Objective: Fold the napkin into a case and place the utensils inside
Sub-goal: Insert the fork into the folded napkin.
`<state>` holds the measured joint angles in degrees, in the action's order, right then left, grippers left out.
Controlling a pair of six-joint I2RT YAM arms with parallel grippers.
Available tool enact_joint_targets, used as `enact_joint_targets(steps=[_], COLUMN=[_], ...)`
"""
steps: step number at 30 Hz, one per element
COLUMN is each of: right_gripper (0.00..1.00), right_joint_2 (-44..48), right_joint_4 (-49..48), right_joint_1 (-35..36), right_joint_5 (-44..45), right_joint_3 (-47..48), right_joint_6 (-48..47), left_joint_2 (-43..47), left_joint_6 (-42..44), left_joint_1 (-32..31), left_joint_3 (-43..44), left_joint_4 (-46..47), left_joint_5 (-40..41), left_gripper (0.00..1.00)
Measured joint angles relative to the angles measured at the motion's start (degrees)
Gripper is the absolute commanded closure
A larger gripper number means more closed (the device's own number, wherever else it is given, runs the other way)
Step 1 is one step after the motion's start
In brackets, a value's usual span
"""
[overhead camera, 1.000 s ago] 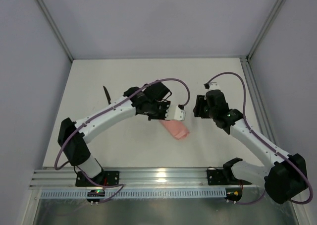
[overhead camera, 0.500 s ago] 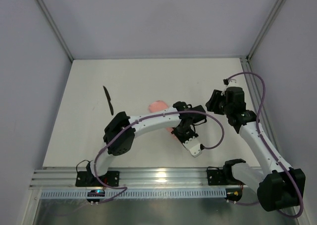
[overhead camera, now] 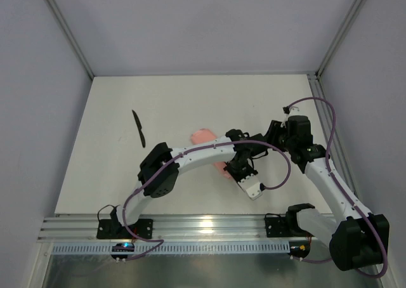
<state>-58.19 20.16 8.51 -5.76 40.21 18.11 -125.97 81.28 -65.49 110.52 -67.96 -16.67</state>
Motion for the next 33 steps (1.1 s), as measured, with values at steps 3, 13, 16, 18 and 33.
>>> enact_joint_targets(steps=[3,13,16,18,33], right_gripper=[0.48,0.48,0.48,0.48,0.48], right_joint_2=[0.11,2.34,2.58,2.56,2.38], right_joint_4=[-0.24,-0.42,-0.39,-0.39,-2.03], right_joint_1=[0.0,0.0,0.0,0.0,0.26], right_joint_5=[-0.52,-2.01,-2.67,-3.28,-9.81], right_joint_3=[-0.42,-1.25,-1.57,-1.86,-7.45], right_joint_6=[0.0,0.0,0.0,0.02,2.1], left_joint_2=[-1.01,-2.36,-2.58,-2.99,-4.87], left_joint_6=[0.04,0.31,0.46,0.52,-2.84], left_joint_1=[0.26,2.91,4.04,4.85,8.5], left_joint_3=[0.15,0.15,0.15,0.15,0.35], left_joint_4=[0.07,1.03,1.97,2.69,10.16], left_joint_5=[0.33,3.89,5.18,5.97,8.98], left_gripper=[1.0,1.0,1.0,1.0,0.7])
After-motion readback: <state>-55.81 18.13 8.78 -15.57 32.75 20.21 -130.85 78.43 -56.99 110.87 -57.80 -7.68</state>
